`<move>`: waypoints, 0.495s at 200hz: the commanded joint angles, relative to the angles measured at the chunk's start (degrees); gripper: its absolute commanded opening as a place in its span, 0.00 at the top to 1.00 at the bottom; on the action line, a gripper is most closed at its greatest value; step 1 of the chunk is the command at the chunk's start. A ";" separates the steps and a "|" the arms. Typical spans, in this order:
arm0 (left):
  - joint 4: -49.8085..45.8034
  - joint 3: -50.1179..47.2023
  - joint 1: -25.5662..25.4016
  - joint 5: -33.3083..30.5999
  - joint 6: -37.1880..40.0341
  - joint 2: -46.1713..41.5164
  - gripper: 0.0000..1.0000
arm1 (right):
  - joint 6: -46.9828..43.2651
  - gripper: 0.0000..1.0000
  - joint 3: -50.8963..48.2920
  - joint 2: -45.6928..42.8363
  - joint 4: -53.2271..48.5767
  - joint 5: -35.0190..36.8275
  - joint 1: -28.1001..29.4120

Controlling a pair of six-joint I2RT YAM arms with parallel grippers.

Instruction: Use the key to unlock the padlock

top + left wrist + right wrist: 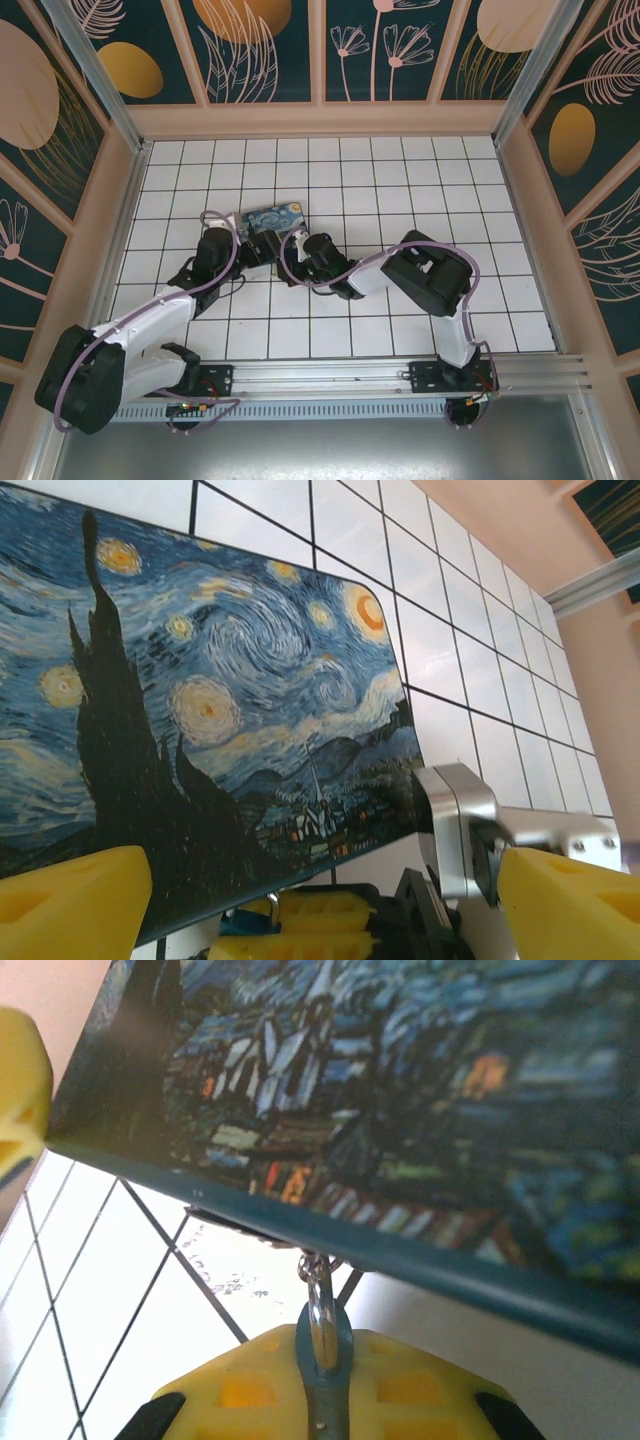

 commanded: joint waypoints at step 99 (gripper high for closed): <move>18.54 -19.21 0.27 11.38 -8.04 -4.16 0.52 | 21.88 1.00 -4.79 -0.62 14.30 -11.82 -3.01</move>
